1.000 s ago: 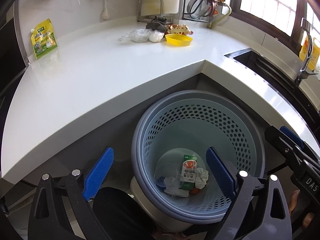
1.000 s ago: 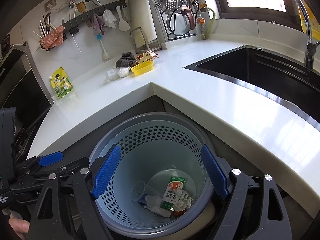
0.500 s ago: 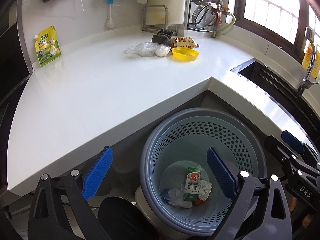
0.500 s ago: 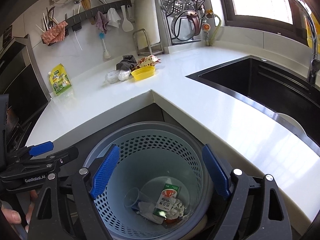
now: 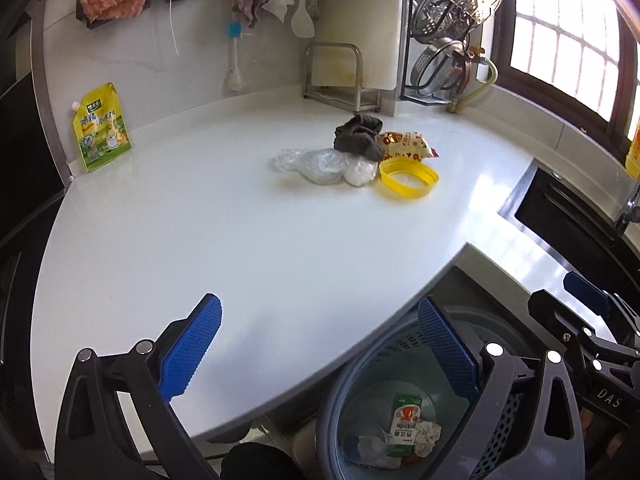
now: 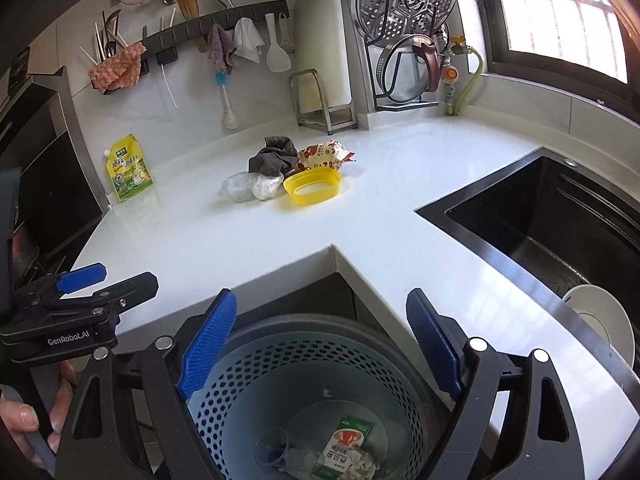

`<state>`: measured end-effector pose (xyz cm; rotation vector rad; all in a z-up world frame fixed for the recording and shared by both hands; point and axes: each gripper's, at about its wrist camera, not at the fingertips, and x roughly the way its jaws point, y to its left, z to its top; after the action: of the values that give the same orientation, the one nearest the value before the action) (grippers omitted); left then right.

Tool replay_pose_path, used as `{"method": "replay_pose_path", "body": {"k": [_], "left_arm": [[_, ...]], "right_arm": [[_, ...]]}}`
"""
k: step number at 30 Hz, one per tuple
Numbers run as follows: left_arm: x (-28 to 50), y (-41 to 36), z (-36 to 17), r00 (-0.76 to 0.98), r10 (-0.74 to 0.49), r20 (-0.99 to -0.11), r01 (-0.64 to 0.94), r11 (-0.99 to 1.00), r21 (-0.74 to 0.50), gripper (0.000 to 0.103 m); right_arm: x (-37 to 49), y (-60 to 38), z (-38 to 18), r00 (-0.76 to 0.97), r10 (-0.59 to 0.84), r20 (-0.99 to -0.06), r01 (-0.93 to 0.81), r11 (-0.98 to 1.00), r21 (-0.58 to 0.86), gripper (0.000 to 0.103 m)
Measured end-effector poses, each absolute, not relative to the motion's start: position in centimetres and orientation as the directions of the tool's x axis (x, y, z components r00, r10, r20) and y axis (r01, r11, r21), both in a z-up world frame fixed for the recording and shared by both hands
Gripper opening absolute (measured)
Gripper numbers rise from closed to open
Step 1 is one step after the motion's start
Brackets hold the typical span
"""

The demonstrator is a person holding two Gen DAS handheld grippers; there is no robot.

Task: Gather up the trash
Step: 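Move both tools back over the counter toward the sock and yellow lid, then grasp the yellow plastic lid with the right tool while the left tool grasps the grey sock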

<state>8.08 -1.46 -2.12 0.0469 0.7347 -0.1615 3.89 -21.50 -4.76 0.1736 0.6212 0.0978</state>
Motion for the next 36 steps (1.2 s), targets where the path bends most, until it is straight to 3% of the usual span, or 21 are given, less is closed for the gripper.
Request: {"method": "replay_pose_path", "body": {"k": [16,36], "left_arm": [[19.7,0.2,-1.4,0.730,-0.094,-0.677,0.094,0.995,-0.037,0.097],[22.5,-0.6,-2.8,0.704,-0.112,-0.702,0.125,0.992,-0.033,0.097]], "right_arm": [[18.0,-19.0,-4.1,0.744,0.162,-0.648,-0.091,0.986,0.142,0.083],[26.4,-18.3,-7.2,0.636,0.097,-0.766,-0.054,0.995,0.081,0.083]]}}
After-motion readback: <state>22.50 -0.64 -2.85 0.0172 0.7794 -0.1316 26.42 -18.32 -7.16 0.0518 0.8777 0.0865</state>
